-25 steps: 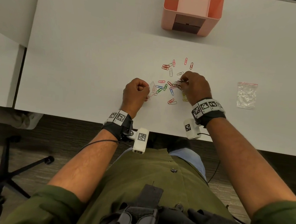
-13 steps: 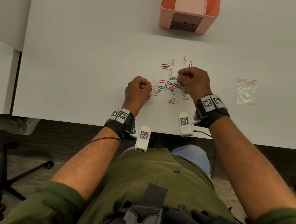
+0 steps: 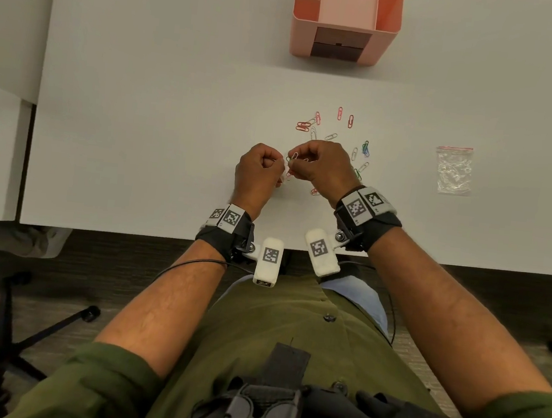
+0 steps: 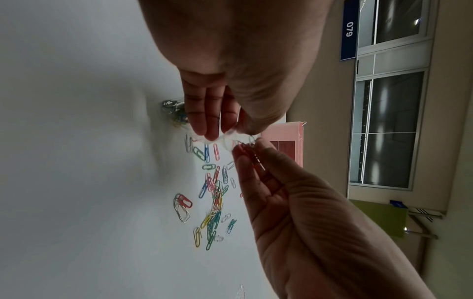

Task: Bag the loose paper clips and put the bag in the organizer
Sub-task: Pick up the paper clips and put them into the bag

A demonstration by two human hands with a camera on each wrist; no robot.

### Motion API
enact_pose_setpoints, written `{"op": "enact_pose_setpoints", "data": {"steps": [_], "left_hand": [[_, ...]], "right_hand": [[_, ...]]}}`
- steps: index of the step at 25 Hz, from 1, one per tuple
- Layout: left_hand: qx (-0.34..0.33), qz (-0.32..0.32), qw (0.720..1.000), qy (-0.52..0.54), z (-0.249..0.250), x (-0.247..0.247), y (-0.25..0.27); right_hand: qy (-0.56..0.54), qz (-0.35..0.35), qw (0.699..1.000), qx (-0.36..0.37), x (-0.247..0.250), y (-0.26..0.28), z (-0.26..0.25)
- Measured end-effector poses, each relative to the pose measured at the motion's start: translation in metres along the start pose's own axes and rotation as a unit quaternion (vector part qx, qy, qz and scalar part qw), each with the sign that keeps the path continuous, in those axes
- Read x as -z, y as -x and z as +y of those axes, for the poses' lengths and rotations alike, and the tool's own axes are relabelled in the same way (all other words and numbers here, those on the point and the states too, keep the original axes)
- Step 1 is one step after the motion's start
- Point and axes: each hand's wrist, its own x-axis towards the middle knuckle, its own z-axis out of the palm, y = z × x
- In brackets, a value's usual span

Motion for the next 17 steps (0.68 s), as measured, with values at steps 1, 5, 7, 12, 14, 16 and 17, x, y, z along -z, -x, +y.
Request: {"op": "enact_pose_setpoints", "data": {"steps": [1,5,7,12,14,16,17], "left_hand": [[-0.003,-0.002,1.000,0.000,0.000,-0.001,0.001],[-0.014,-0.005,1.000,-0.003,-0.002,-0.006,0.004],[-0.015,-0.003,1.000,0.000,-0.003,-0.007,0.006],[-0.011,0.008,1.000,-0.003,-0.001,-0.008,0.008],[-0.011,0.015,1.000,-0.005,0.001,-0.008,0.008],[-0.009,0.021,1.000,-0.008,0.002,-0.009,0.008],[-0.007,0.024,1.000,-0.006,0.003,-0.009,0.009]], "right_hand": [[0.024,0.002,1.000,0.000,-0.001,0.000,0.001],[0.111,-0.001,0.994,0.002,-0.001,0.001,0.000],[0.133,-0.013,0.991,-0.002,-0.002,0.003,-0.002],[0.148,-0.030,0.989,0.007,0.003,0.005,-0.006],[0.140,-0.035,0.989,0.018,0.007,0.006,-0.007],[0.127,-0.041,0.991,0.026,0.010,0.006,-0.007],[0.118,-0.044,0.992,0.026,0.012,0.005,-0.007]]}}
